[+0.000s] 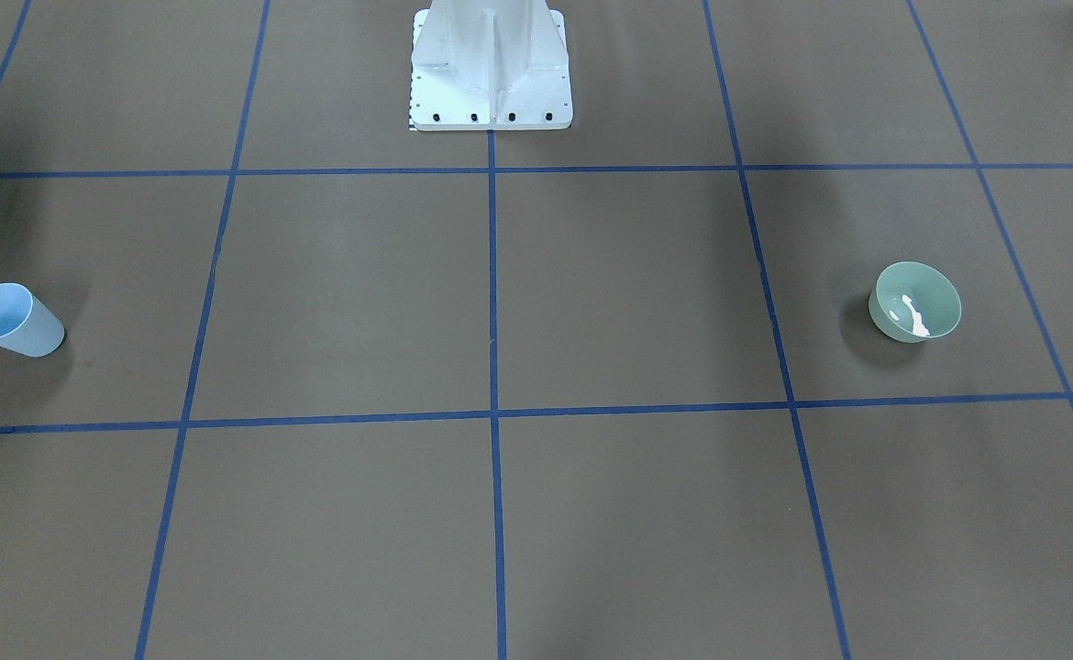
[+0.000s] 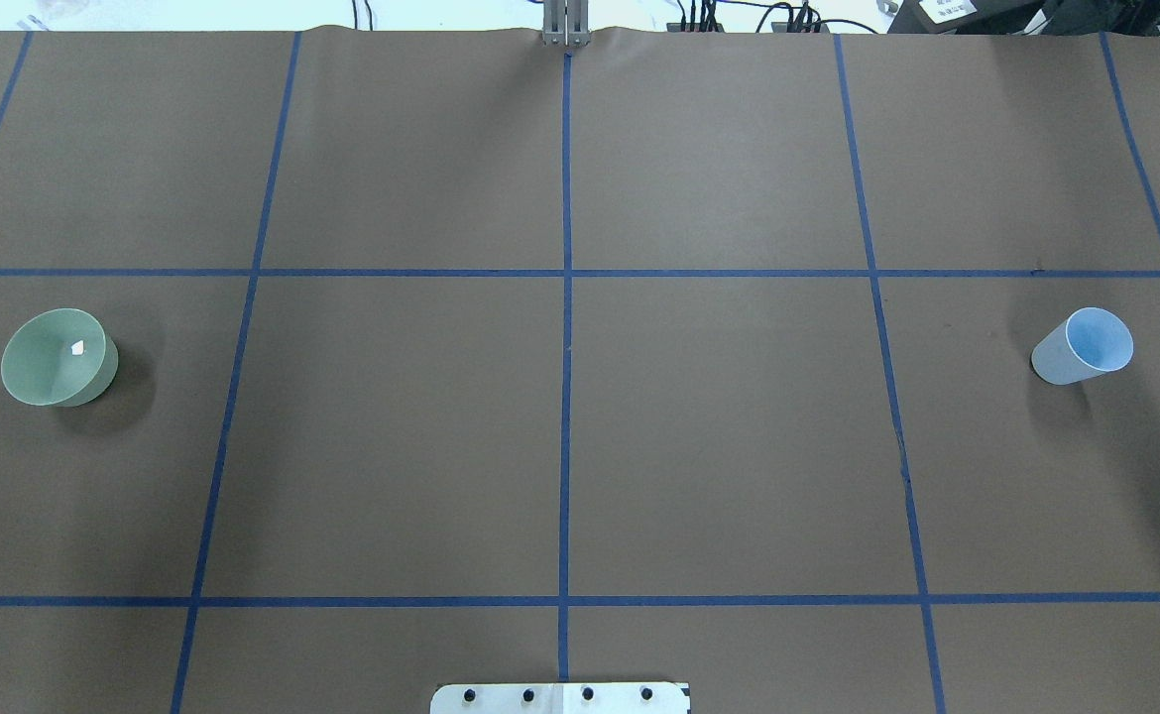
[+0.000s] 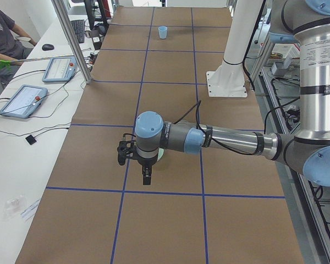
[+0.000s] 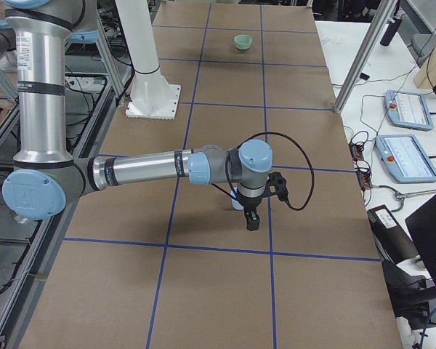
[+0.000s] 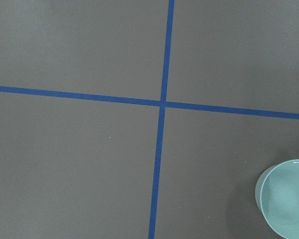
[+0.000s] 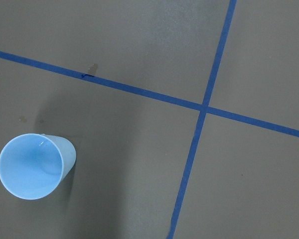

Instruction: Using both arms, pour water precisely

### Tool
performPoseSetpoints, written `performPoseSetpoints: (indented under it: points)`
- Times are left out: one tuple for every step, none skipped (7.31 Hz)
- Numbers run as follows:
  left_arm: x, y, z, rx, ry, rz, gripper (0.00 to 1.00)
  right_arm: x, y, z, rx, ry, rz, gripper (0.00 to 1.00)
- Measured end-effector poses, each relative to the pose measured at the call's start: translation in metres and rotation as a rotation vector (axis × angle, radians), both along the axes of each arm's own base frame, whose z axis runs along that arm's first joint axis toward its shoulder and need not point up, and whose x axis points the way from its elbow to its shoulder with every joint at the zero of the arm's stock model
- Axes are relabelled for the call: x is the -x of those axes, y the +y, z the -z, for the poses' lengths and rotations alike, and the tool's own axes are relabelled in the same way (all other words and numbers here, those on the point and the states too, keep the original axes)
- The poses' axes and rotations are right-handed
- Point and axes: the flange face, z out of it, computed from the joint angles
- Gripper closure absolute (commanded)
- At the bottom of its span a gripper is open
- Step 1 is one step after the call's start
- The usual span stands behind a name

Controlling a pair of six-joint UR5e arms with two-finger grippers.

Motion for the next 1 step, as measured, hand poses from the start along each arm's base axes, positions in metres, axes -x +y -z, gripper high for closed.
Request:
performPoseSetpoints:
  points:
    - [-0.0046, -0.0010, -0.0010, -0.007, -0.014, -0.018, 0.00, 0.0000, 0.0000, 0.0004, -0.001, 0.000, 0.000, 0.00]
